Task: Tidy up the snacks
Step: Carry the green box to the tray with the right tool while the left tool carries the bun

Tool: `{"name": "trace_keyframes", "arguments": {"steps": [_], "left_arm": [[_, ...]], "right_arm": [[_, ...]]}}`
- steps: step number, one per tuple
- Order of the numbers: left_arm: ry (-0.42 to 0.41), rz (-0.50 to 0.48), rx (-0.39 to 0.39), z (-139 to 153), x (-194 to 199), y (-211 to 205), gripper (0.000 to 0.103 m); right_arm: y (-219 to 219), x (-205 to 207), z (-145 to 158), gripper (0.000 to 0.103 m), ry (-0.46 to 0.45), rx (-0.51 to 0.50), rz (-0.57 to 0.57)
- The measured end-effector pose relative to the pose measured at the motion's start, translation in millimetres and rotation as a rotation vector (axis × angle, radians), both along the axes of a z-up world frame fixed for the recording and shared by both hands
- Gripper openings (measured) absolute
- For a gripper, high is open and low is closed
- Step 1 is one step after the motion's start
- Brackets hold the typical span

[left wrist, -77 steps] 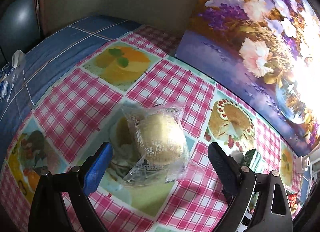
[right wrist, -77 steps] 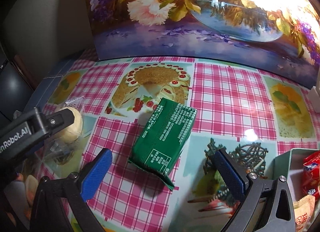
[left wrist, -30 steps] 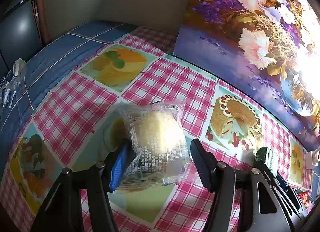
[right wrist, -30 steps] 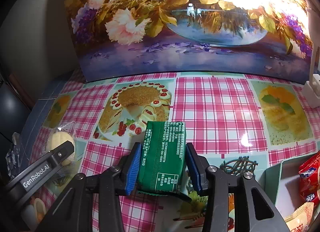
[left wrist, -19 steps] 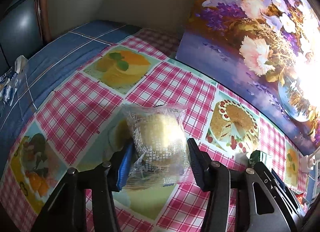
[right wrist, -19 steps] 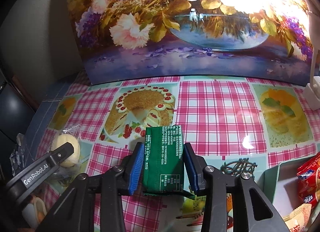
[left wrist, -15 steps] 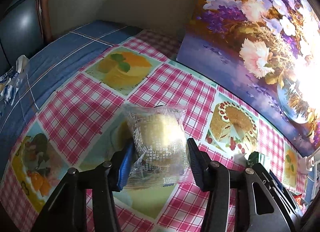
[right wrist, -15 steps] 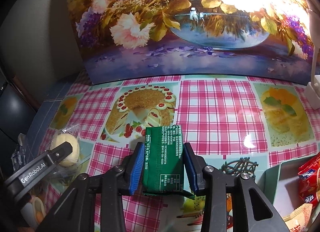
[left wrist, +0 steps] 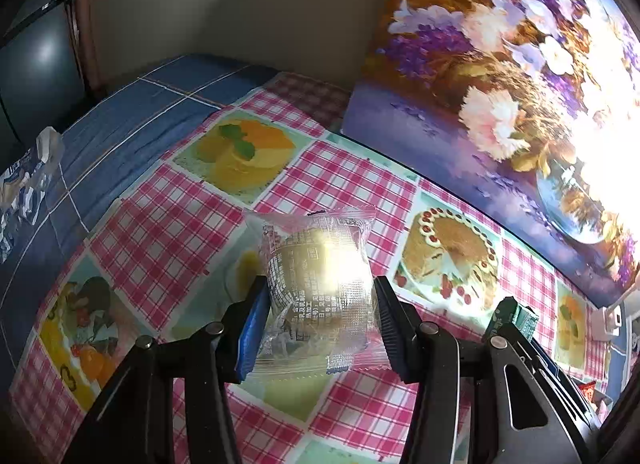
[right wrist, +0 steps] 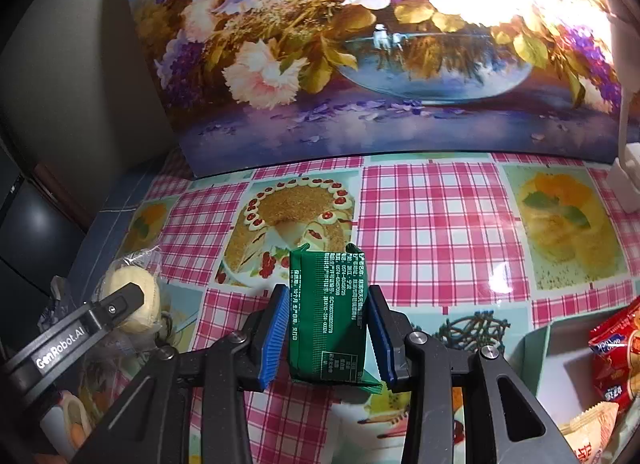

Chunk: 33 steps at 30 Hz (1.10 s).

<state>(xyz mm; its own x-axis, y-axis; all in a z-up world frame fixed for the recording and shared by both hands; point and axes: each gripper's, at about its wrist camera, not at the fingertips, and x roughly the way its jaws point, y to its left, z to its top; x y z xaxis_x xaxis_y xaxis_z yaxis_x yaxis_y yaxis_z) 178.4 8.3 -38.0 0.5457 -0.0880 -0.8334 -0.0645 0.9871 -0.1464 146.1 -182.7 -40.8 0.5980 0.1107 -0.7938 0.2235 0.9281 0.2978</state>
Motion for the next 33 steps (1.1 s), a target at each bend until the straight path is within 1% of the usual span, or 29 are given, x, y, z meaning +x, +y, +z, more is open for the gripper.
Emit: {"name": "trace_keyframes", "arguments": {"steps": [4,10,14,18,25,33], "left_arm": [[0.011,-0.021,0.004,7,-4,-5,0.053],[0.010,-0.034,-0.012,32,-16,-8,0.053],[-0.012,-0.048,-0.007,56,-29,-11,0.053],[-0.025,-0.054,-0.016,74,-41,-13,0.053],[-0.087,-0.098,-0.006,108,-67,-27,0.054],[-0.135,-0.161,-0.004,133,-94,-50,0.054]], "right_arm": [[-3,-5,8,0.041,0.003,0.015,-0.008],[-4,-18,33,0.041,-0.014,0.023,-0.011],[-7,-30,55,0.041,-0.034,0.027,-0.017],[-13,-44,77,0.041,-0.057,0.032,-0.034],[-30,-68,112,0.041,-0.087,0.040,-0.076],[-47,-91,131,0.041,-0.107,0.053,-0.124]]}}
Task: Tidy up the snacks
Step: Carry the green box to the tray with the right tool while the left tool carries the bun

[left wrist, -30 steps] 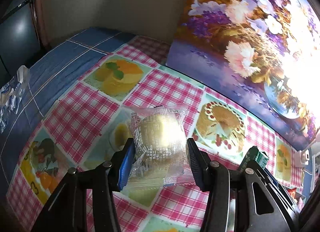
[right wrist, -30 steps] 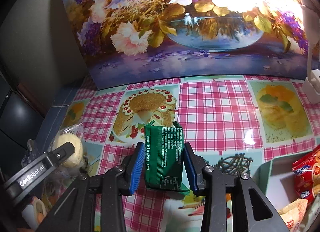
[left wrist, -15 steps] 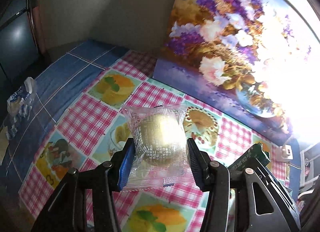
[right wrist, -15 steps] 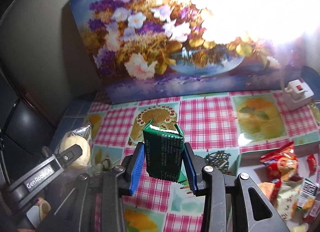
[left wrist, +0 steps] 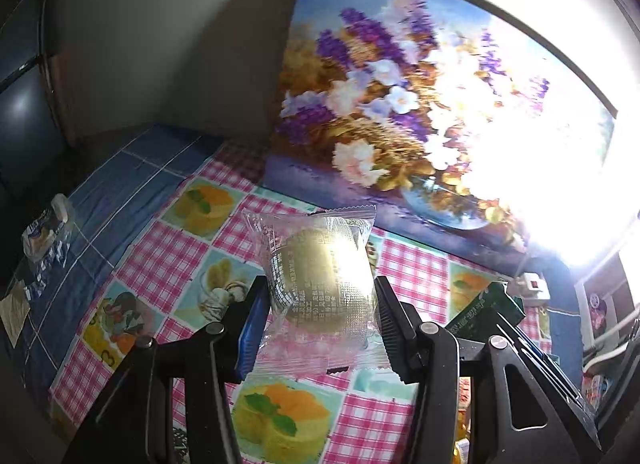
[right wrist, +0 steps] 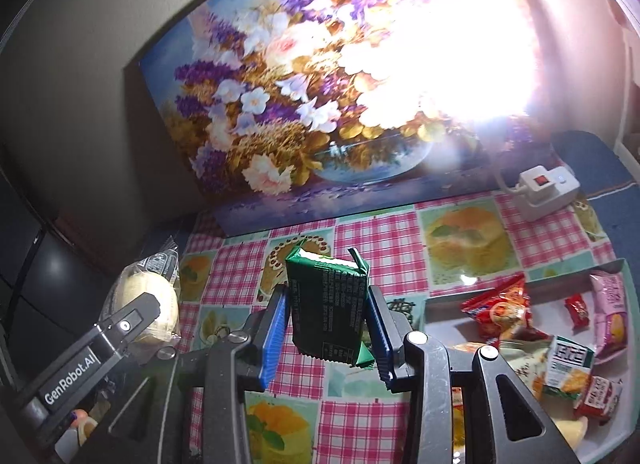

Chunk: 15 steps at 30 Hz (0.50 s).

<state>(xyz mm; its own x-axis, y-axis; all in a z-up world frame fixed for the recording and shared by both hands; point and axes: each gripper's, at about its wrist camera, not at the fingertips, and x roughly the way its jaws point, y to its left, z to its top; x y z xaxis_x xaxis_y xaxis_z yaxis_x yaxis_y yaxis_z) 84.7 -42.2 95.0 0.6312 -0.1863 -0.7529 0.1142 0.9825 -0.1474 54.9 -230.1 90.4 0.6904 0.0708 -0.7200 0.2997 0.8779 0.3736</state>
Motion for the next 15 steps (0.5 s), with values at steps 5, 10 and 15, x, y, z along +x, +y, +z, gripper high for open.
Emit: {"name": "trace_keyframes", "arguments": {"steps": [5,10,15], "left_arm": [[-0.014,-0.038,0.001,7,-15,-14,0.054],[-0.021,-0.071,0.010,10,-27,-27,0.054],[-0.025,-0.114,0.035,10,-40,-44,0.054]], "right_arm": [[-11,-17,8,0.041,-0.010,0.006,-0.038],[-25,-35,13,0.041,-0.012,0.003,-0.082],[-37,-52,15,0.041,-0.015,0.002,-0.116]]}}
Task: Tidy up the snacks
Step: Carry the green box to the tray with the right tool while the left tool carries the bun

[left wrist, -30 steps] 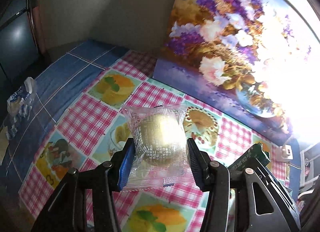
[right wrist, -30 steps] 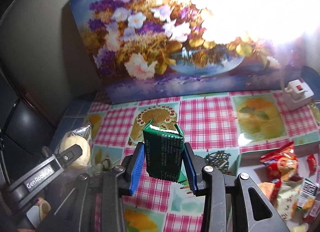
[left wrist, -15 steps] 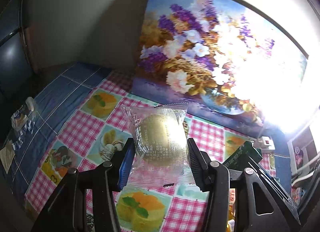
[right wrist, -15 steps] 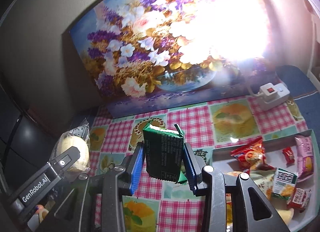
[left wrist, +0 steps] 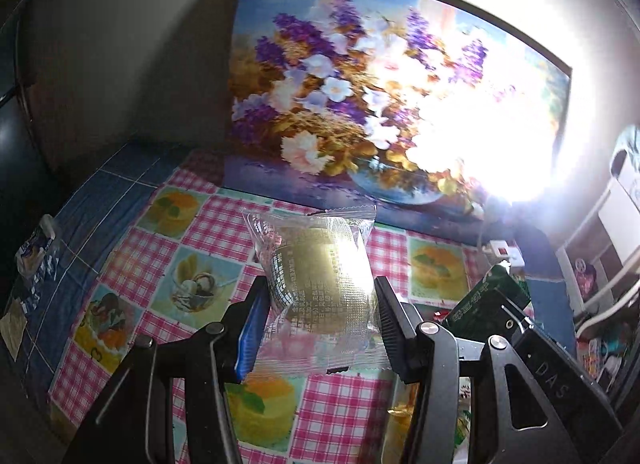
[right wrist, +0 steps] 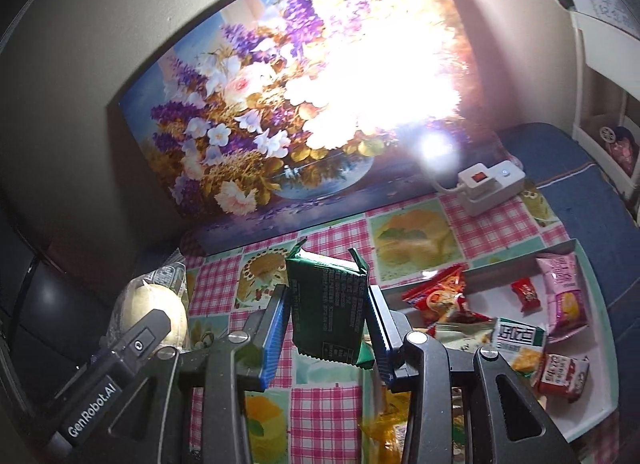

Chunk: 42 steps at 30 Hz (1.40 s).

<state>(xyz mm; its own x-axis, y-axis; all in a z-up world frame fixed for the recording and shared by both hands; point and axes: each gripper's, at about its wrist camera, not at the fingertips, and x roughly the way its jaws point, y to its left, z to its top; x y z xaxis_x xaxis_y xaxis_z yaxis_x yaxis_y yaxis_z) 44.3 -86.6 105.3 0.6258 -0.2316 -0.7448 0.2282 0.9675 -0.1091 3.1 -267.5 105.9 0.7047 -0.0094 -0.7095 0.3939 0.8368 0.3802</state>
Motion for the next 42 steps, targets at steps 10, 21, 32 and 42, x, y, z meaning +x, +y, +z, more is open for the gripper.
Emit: {"name": "trace_keyframes", "arguments": {"steps": [10,21,32,42], "left_arm": [[-0.003,-0.097,0.062,-8,-27,-41,0.054],[0.030,-0.193,0.102,-24,-56,-78,0.054],[0.079,-0.298,0.115,-41,-84,-114,0.054],[0.125,-0.330,0.106,-54,-82,-125,0.054]], "right_arm": [[-28,-31,-4,0.041,0.016,0.020,-0.076],[-66,-73,-22,0.041,0.088,0.024,-0.180],[-95,-112,-38,0.041,0.133,0.043,-0.261],[-103,-120,-47,0.041,0.157,0.058,-0.284]]}}
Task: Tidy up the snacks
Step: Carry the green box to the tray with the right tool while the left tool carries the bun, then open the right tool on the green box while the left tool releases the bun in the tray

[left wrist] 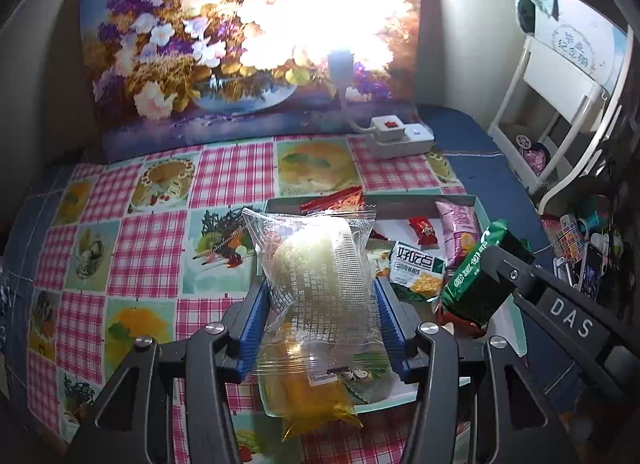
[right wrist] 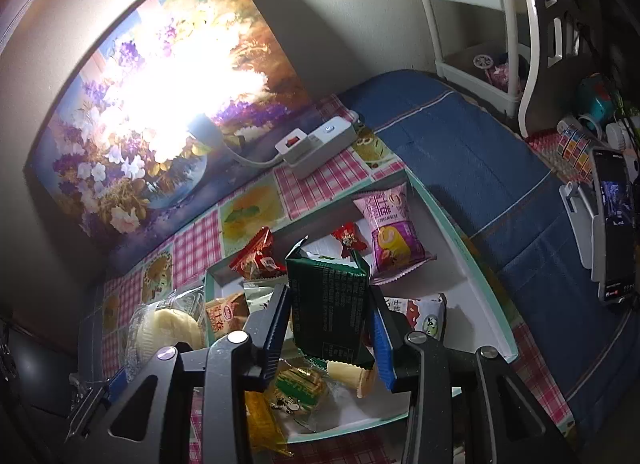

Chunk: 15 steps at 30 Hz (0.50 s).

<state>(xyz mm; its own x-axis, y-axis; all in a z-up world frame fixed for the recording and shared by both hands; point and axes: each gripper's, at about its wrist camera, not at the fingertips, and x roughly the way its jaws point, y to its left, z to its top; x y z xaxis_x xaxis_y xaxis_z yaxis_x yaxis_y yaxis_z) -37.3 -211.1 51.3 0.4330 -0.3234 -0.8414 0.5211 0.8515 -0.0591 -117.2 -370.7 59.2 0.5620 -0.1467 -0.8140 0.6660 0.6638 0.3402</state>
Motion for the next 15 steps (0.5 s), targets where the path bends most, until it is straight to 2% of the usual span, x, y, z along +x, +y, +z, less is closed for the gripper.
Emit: {"name": "trace_keyframes", "arguments": {"steps": [7,15], "left_arm": [[0.076,0.004,0.030,-27,15,-6,0.054],[0.115,0.001,0.025,-44,30,-13,0.054]], "right_arm": [[5,18,-28,0.041,0.073,0.047,0.041],[0,31,-42,0.041,0.090,0.067,0.054]]}}
